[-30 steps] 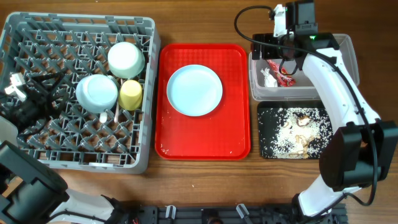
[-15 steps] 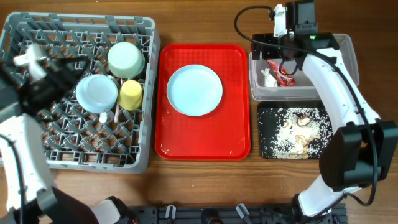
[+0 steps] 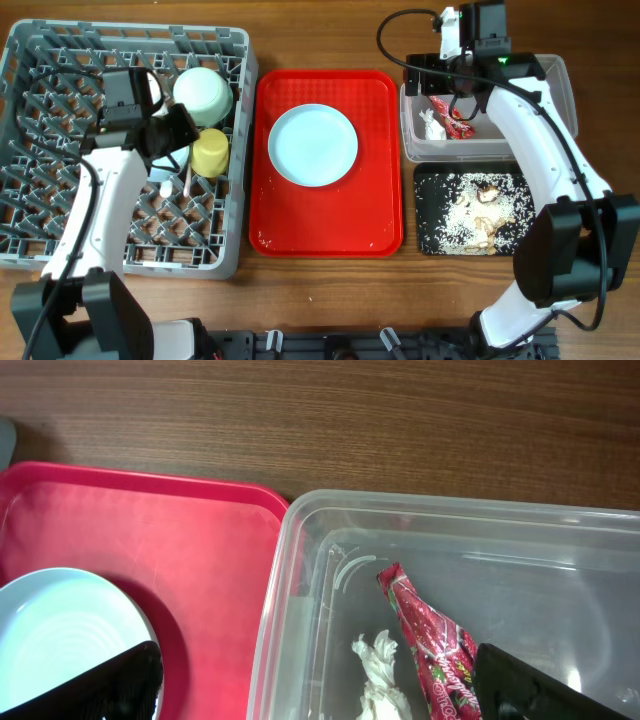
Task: Sort waste into correct bins and load items into the dishwasher rack
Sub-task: 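Release the blue bowl in the rack and raise the left gripper, then move the left gripper back to the blue plate and grip its edge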
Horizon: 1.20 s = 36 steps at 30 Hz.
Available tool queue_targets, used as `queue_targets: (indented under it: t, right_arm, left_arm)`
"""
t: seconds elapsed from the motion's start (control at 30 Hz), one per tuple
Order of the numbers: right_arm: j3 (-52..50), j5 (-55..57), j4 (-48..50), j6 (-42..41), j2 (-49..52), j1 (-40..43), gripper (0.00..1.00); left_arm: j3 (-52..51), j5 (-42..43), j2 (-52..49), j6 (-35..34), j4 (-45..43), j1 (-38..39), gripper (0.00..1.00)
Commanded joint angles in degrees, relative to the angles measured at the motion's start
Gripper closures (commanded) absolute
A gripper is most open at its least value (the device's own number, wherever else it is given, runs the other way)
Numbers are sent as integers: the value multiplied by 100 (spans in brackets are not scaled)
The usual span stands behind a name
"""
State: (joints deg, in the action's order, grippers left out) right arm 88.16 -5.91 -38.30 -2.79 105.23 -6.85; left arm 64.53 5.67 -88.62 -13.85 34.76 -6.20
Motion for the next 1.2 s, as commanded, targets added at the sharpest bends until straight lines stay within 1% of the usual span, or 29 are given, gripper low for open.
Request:
queue_targets:
  t: [0.0, 0.07, 0.23, 0.47, 0.57, 0.6, 0.67, 0.73, 0.77, 0.8, 0.83, 0.87, 0.9, 0.93, 1.0, 1.17]
  right_arm:
    - [22, 50, 13, -37, 42, -20, 0]
    - [22, 50, 13, -35, 42, -20, 0]
    - [22, 50, 13, -35, 42, -20, 0]
    - [22, 50, 13, -37, 42, -20, 0]
    - [22, 50, 13, -35, 42, -20, 0]
    - [22, 50, 13, -37, 42, -20, 0]
    - [22, 50, 13, -33, 42, -20, 0]
    - [22, 50, 13, -35, 42, -20, 0]
    - [22, 50, 13, -35, 42, -20, 0]
    - [22, 50, 13, -35, 42, -20, 0]
    - [22, 50, 13, -35, 42, -20, 0]
    - [22, 50, 13, -35, 42, -20, 0]
    - [22, 50, 13, -35, 42, -20, 0]
    - [22, 50, 13, -37, 42, -20, 0]
    - [22, 50, 13, -35, 42, -20, 0]
    - [22, 50, 13, -35, 42, -20, 0]
  left_arm:
    - [-13, -555, -42, -214, 22, -304, 96]
    - [-13, -555, -44, -315, 92, -479, 96]
    - [-13, -555, -44, -317, 173, -811, 93]
    - [-13, -553, -39, -317, 160, -946, 91]
    - [-13, -138, 131, -317, 146, -946, 91]
    - [-13, 44, 234, -317, 144, -946, 86]
    - [-13, 369, 448, -319, 118, -946, 73]
    - [-13, 914, 756, -341, 39, -940, 65]
    - [-13, 1266, 922, -343, -17, -925, 64]
    - [-13, 1639, 1108, -341, -79, -872, 58]
    - [-13, 1851, 1294, -358, -114, -758, 48]
    - [-13, 1821, 1449, -354, -109, -575, 26]
    - [-13, 1733, 1515, -352, -83, -435, 11]
    - [-13, 1611, 1552, -352, -55, -245, 1]
    - [-13, 1287, 1502, -354, -20, 197, 0]
    - [-13, 1292, 1189, -378, -76, 1139, 0]
